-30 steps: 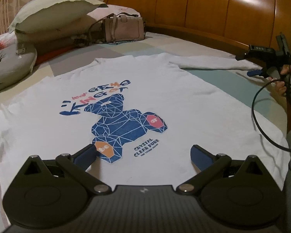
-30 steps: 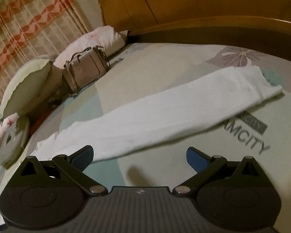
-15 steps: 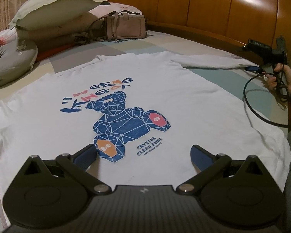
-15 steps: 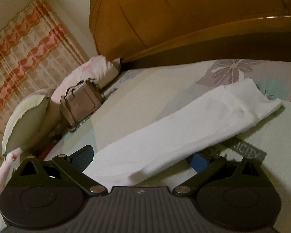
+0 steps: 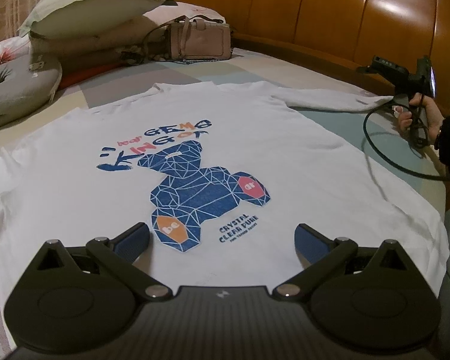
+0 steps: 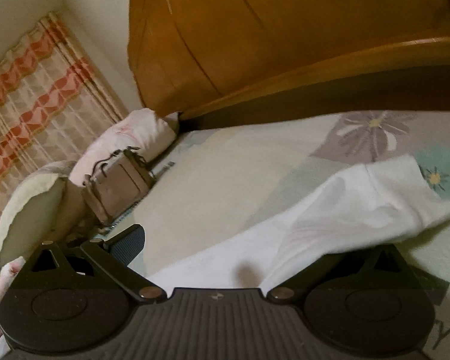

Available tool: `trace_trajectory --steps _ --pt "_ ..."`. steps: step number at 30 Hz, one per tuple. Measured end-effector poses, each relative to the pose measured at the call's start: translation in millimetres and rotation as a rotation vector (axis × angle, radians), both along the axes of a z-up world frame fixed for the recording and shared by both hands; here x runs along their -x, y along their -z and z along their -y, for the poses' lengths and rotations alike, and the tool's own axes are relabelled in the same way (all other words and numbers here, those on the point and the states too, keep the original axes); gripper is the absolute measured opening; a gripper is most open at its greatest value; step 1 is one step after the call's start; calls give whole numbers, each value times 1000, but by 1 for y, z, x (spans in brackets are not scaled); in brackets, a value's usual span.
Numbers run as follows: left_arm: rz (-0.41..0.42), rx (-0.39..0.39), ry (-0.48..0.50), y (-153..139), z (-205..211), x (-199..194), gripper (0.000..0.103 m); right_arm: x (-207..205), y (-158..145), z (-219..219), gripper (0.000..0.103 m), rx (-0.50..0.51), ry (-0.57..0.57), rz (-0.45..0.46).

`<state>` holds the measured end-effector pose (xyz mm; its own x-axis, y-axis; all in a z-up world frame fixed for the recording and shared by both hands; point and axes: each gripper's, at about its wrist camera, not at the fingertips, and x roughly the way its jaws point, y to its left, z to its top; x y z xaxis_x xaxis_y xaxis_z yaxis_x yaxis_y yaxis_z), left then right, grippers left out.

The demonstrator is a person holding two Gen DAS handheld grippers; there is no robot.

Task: Fold clothes
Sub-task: 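Roll the right gripper and close it on the sleeve cuff, then lift the held sleeve cuff with the right gripper above the sweatshirt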

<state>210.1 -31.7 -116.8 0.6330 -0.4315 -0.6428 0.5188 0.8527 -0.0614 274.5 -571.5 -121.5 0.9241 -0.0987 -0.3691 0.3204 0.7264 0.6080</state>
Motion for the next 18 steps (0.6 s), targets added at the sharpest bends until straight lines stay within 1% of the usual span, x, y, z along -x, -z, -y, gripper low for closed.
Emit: trace_trajectory --steps 3,6,9,14,18 --pt "-3 0 -6 -2 -4 -2 102 -3 -11 -6 103 3 -17 15" --pt "-19 19 -10 -5 -10 -4 102 -5 -25 -15 103 1 -44 37" --pt "-36 41 6 -9 -16 -5 102 -9 -39 -27 103 22 -69 31" --pt "-23 30 6 -14 -20 -4 102 -16 -60 -52 103 49 -125 26" --pt "-23 38 0 -18 -26 -6 102 -25 -74 -74 103 68 -172 19"
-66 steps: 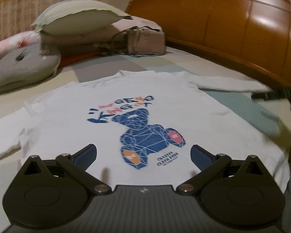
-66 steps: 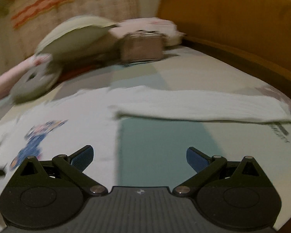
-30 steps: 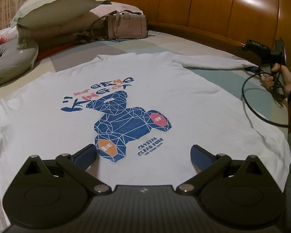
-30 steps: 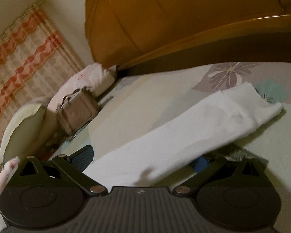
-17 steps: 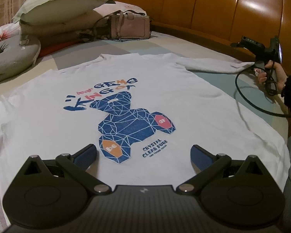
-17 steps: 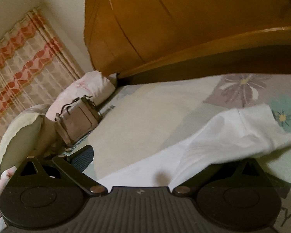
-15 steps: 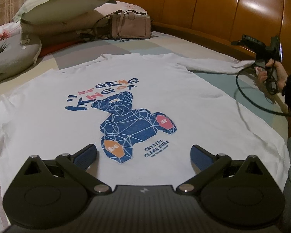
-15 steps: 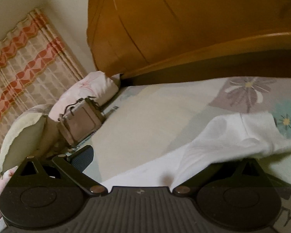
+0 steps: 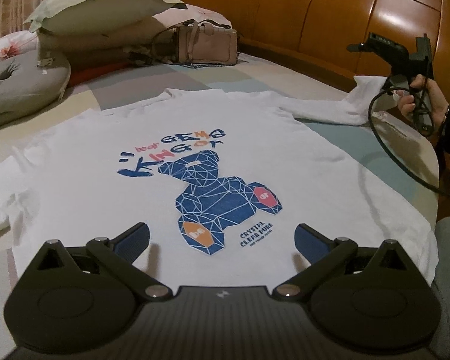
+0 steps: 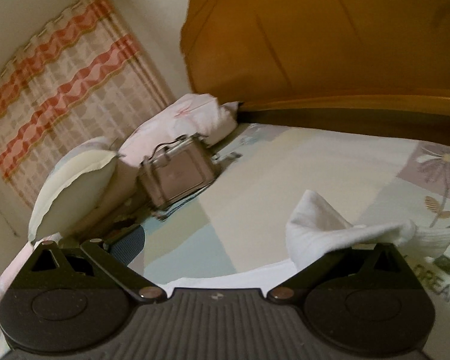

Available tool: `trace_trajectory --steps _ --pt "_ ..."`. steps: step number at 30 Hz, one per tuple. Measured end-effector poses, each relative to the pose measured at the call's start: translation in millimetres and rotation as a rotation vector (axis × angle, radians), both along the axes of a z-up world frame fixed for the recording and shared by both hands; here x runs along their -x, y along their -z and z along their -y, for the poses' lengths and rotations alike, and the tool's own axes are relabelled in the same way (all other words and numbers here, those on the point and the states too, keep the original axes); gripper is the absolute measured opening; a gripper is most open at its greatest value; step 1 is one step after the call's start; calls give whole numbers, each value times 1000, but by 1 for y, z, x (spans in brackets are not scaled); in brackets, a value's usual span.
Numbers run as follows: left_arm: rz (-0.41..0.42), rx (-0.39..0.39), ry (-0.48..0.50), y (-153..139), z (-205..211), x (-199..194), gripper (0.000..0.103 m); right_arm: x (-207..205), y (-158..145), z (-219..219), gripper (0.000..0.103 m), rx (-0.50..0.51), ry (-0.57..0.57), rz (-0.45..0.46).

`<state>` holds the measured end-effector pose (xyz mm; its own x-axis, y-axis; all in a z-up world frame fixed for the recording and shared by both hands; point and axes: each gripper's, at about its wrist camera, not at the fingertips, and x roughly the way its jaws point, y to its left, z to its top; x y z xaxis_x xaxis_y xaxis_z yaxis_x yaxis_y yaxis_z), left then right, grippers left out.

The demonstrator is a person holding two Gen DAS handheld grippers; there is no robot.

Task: Fold clothes
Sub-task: 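Lift the held sleeve cuff with the right gripper above the sweatshirt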

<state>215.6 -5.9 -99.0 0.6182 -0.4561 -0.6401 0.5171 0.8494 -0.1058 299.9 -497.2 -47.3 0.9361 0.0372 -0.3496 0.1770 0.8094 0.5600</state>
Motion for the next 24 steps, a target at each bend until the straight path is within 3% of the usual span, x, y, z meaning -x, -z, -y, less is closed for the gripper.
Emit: trace_trajectory --steps 5,11,24 --pt "-40 -11 7 5 -3 -5 102 -18 -14 -32 103 53 -36 -41" --pt "-18 -42 34 1 -10 4 102 -39 -26 -71 103 90 -94 -67" --pt "-34 -76 -9 1 -40 11 102 -82 -53 -155 103 168 -235 -83"
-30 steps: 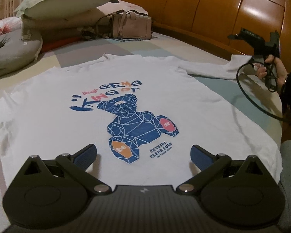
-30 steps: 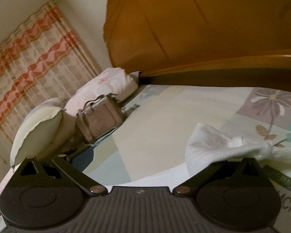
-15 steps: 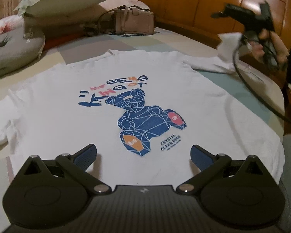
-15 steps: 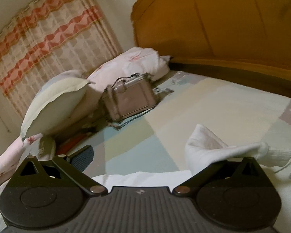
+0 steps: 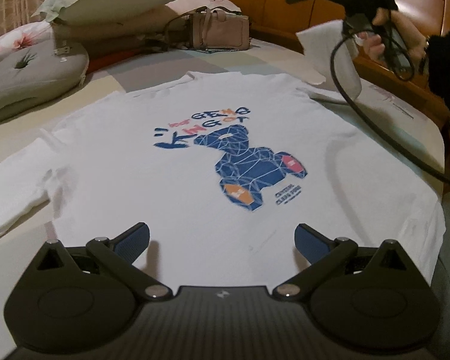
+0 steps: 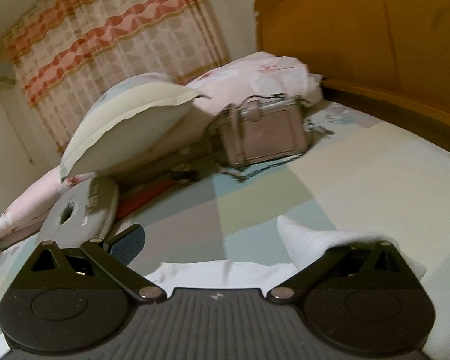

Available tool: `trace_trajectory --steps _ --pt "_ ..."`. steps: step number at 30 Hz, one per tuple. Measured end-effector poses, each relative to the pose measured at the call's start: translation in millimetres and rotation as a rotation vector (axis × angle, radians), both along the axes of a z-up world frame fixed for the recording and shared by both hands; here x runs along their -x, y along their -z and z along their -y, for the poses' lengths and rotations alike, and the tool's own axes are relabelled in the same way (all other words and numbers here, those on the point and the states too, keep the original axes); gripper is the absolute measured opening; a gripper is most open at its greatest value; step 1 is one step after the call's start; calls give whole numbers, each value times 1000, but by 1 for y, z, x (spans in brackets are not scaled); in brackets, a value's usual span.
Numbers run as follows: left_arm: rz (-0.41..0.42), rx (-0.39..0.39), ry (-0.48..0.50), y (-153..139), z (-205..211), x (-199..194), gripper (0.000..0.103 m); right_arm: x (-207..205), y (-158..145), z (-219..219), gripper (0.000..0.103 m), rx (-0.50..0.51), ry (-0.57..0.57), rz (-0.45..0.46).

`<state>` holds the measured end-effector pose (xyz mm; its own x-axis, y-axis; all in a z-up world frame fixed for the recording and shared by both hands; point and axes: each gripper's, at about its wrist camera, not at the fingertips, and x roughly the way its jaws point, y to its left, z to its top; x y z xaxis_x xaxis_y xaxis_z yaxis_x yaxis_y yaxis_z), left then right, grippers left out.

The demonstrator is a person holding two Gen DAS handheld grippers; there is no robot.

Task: Fold clothes
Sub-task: 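Lift the held sleeve cuff with the right gripper above the sweatshirt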

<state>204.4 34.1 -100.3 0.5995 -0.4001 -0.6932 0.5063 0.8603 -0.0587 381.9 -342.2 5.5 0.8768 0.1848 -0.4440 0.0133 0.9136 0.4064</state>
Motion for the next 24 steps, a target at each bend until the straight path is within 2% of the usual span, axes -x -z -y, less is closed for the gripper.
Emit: trace_trajectory --steps 12,18,24 --pt "20 3 -57 -4 -22 6 102 -27 -7 -66 103 38 -106 4" --pt "7 0 -58 -1 -27 7 102 -32 0 -103 103 104 -134 23" --pt "0 -31 -52 1 -29 8 102 -40 12 -135 103 105 -188 18"
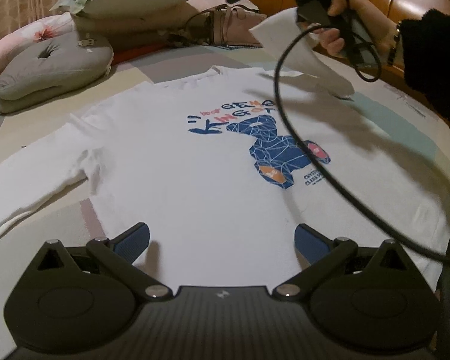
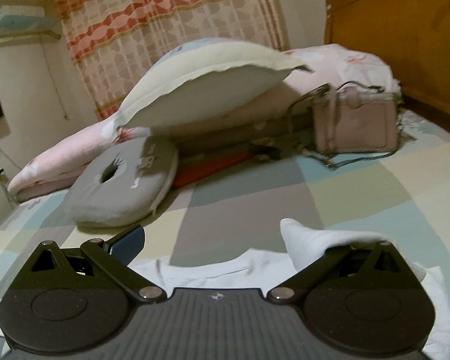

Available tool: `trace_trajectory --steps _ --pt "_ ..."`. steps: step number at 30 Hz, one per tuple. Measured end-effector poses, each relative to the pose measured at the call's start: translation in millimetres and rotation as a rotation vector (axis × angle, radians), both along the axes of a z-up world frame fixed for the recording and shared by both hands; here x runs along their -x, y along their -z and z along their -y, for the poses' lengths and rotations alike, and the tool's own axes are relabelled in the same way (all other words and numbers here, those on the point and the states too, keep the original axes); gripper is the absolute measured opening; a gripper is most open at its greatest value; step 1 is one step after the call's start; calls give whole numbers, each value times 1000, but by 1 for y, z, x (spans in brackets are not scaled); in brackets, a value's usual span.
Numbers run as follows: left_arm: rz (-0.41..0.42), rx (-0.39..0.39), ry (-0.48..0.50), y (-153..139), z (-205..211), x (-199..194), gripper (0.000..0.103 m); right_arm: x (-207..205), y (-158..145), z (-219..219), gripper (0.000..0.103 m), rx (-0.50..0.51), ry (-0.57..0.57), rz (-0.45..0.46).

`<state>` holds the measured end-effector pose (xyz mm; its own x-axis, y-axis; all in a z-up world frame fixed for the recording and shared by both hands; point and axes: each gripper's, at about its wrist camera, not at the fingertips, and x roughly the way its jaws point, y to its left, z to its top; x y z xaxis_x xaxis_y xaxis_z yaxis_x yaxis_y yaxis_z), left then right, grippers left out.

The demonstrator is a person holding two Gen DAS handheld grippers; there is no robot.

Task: Fold clothes
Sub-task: 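Lift the held sleeve cuff with the right gripper above the sweatshirt, then carry the held sleeve across the sweatshirt chest with the right gripper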

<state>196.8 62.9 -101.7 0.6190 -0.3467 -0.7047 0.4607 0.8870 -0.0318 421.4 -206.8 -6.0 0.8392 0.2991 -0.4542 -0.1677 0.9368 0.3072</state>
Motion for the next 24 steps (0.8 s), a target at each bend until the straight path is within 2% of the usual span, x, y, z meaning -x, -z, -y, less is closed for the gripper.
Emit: trace_trajectory --steps 7,24 --pt "-4 -15 -19 1 -9 -1 102 6 11 -42 103 57 5 83" --pt "-30 1 -8 8 -13 -4 102 -2 30 -109 103 -18 -187 62"
